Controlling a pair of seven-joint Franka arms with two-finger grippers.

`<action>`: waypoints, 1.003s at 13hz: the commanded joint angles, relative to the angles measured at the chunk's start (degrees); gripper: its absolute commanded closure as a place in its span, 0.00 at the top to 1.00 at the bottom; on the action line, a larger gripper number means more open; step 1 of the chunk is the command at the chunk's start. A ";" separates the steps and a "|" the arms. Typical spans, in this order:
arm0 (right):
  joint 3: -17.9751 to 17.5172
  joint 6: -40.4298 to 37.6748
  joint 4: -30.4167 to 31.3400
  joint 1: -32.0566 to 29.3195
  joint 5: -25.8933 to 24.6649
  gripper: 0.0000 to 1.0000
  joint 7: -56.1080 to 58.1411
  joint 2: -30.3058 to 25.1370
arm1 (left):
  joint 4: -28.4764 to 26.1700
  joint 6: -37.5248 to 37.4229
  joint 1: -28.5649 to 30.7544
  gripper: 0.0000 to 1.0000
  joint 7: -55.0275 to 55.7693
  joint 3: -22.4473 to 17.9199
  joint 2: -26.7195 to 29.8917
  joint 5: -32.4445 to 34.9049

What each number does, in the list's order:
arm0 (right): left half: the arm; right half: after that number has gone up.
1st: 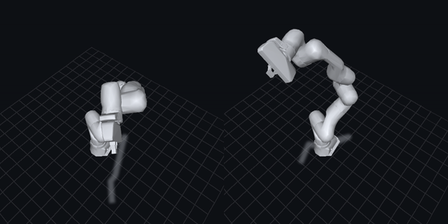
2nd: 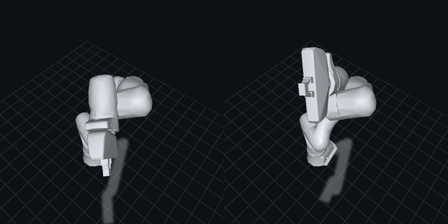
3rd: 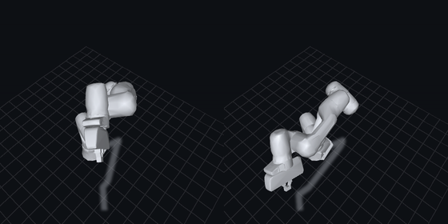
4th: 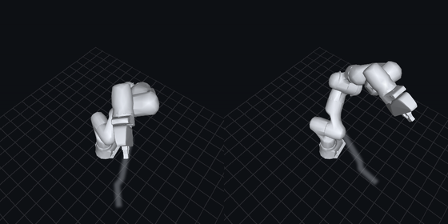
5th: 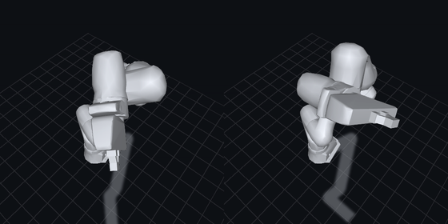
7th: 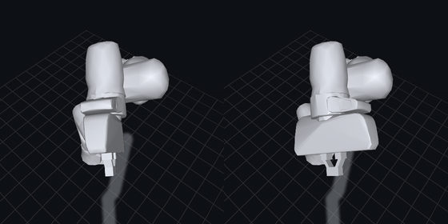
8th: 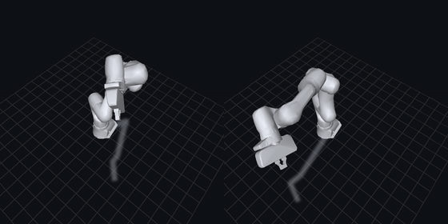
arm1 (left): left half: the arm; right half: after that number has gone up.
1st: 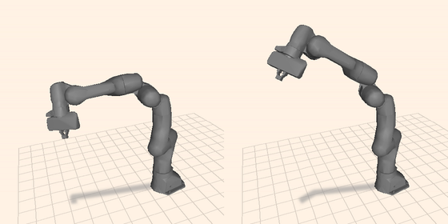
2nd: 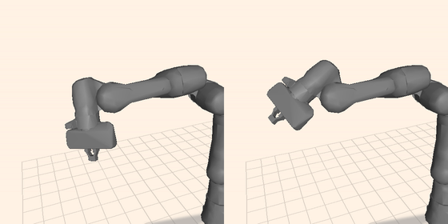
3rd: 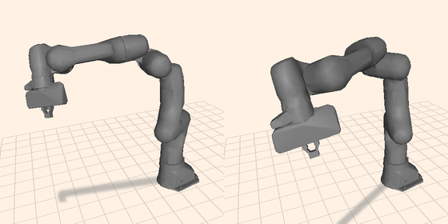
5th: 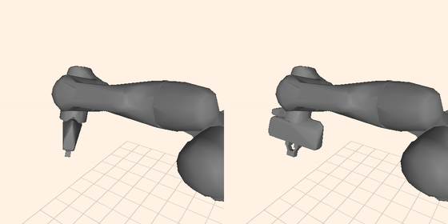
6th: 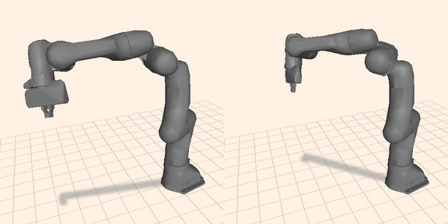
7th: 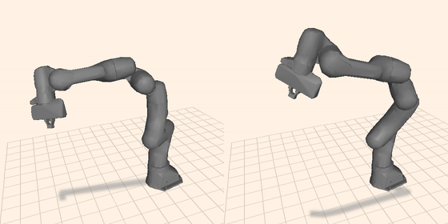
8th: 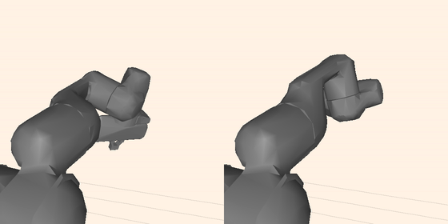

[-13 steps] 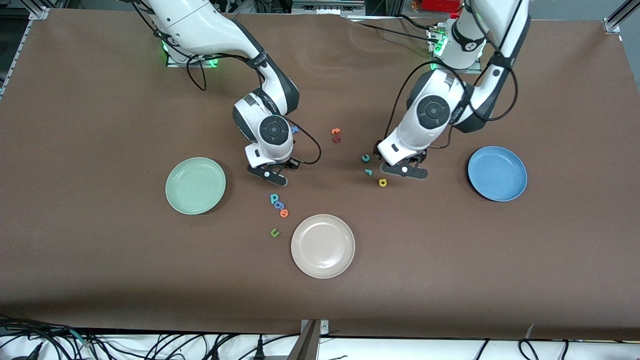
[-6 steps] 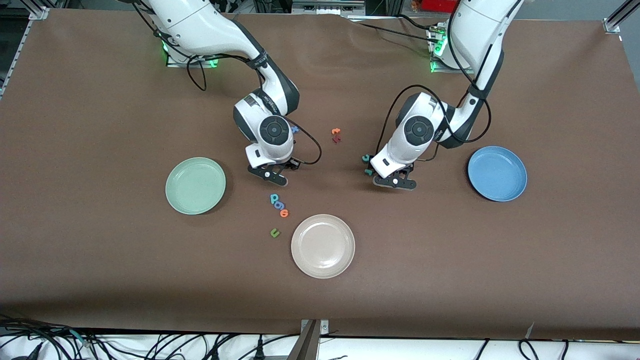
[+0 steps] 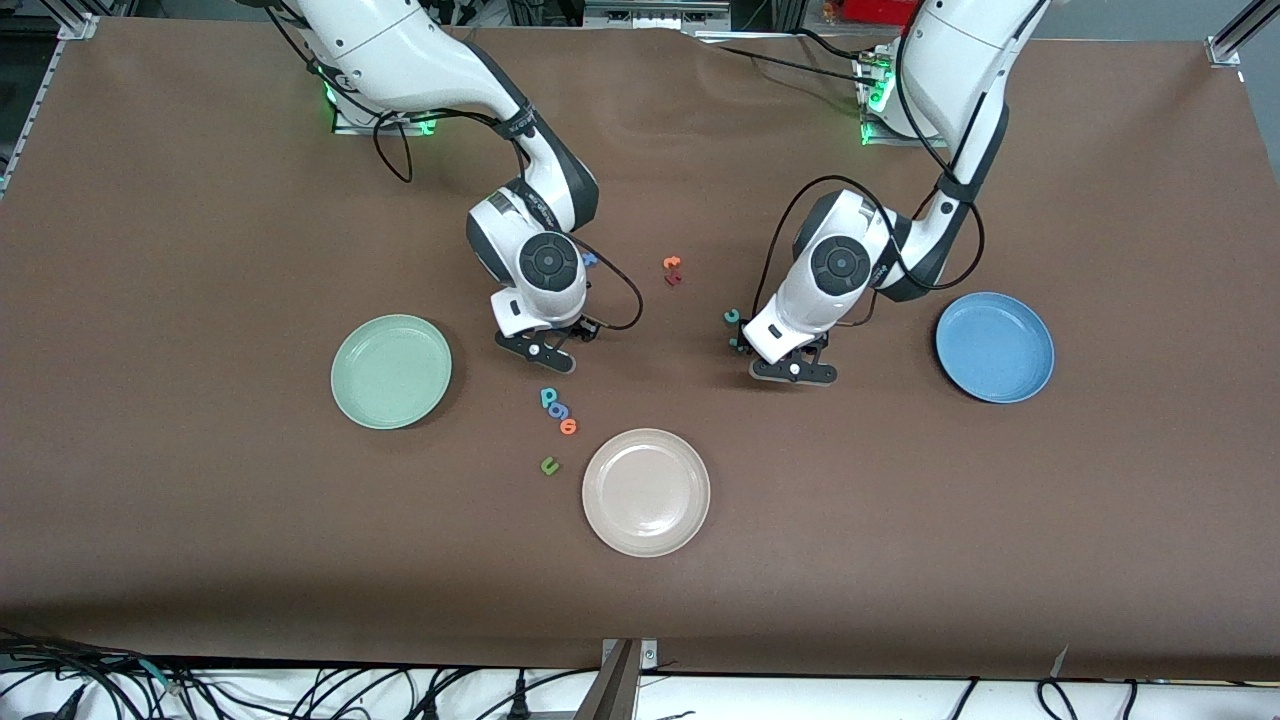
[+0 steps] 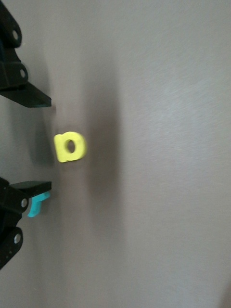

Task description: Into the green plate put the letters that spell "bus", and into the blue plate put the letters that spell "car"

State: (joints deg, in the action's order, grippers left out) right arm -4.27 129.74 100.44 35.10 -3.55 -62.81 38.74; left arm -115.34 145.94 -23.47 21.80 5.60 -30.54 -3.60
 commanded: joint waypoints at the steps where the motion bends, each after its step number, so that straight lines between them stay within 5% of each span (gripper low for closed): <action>1: 0.22 0.69 -0.86 0.14 -0.76 0.20 -0.47 0.20 | 1.26 2.50 -0.53 0.70 1.14 -1.20 -1.27 3.59; 7: 0.57 -15.91 -6.84 -6.78 -1.11 0.20 11.10 -4.98 | 1.35 4.53 -1.05 0.70 1.22 -1.21 -3.29 3.78; 9: 3.89 -18.90 -6.75 -9.08 -1.11 0.20 20.75 -5.60 | 1.35 4.97 -1.49 0.69 1.22 -1.21 -4.00 3.78; 11: 9.34 -19.88 -6.05 -9.17 -1.20 0.20 33.04 -5.43 | 1.35 5.85 -1.67 0.45 1.22 -1.64 -4.44 3.87; 13: 11.12 -18.65 -4.30 -9.61 -0.94 0.20 35.48 -4.91 | 1.35 5.85 -1.67 0.25 1.14 -1.65 -4.44 3.96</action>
State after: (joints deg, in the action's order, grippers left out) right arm 6.13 110.59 94.34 25.16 -4.09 -29.78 33.74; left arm -114.99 150.88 -24.21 21.87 4.61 -32.99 -1.16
